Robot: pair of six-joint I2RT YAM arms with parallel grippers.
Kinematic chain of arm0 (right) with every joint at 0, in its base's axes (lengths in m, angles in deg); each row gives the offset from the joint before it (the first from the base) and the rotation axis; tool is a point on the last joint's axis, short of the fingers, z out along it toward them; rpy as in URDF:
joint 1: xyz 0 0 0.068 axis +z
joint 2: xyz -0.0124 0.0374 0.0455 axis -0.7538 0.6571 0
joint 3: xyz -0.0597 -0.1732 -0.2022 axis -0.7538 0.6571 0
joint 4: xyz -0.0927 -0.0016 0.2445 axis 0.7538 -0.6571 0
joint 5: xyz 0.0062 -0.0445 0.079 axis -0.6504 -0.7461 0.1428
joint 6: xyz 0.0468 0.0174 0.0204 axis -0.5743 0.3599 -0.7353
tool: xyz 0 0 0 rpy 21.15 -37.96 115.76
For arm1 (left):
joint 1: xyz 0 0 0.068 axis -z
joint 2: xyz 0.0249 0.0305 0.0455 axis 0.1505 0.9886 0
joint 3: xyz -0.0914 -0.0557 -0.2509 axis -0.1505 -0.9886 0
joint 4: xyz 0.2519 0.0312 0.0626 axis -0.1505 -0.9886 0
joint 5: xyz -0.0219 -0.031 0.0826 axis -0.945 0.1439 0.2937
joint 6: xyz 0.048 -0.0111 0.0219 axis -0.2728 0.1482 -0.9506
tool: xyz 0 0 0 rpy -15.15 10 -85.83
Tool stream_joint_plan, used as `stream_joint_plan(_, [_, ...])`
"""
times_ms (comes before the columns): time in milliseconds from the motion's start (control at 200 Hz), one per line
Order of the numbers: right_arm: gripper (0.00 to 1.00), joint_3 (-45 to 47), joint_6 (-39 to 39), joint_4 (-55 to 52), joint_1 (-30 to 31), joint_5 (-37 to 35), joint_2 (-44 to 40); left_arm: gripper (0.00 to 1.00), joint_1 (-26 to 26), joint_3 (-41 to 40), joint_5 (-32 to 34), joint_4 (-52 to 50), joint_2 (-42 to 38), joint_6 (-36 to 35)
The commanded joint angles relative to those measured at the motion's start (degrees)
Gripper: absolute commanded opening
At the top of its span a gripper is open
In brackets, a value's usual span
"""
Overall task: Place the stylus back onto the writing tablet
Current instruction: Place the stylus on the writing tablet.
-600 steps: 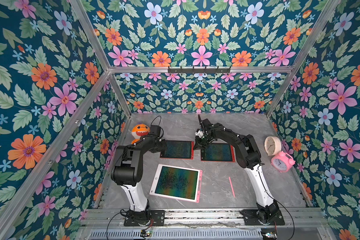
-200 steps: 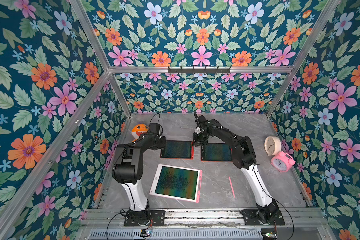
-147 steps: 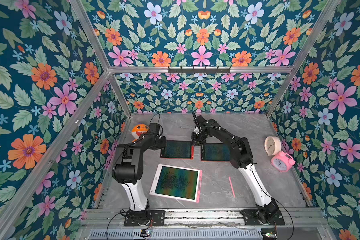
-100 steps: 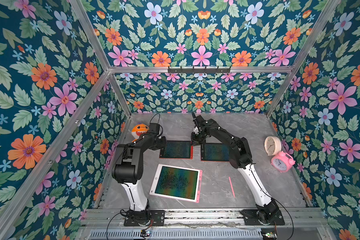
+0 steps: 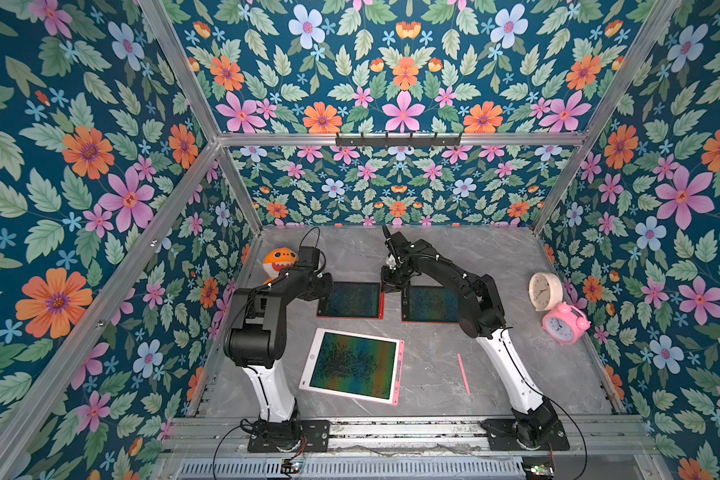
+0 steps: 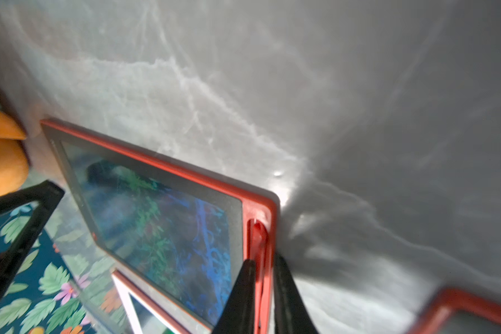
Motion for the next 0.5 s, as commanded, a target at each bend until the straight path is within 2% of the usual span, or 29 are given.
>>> stream_joint_plan(0, [0.22,1.01,0.93,0.03,0.13,1.36,-0.64,0.00,0.00,-0.18,-0.11,0.72,-0.24,0.38])
stream_joint_plan(155, [0.31,2.38,2.18,1.35,0.02,1.81,-2.34,0.00,-0.04,-0.63,-0.15,0.61,-1.36,0.38])
stream_joint_plan(310, [0.32,4.25,2.60,2.56,-0.55,2.74,-4.55,0.00,0.01,-2.74,0.74,-0.64,-4.49,0.38])
stream_joint_plan(495, [0.18,5.79,2.16,4.82,-0.96,4.83,-6.18,0.00,0.01,-4.39,3.26,-2.54,-6.54,0.45])
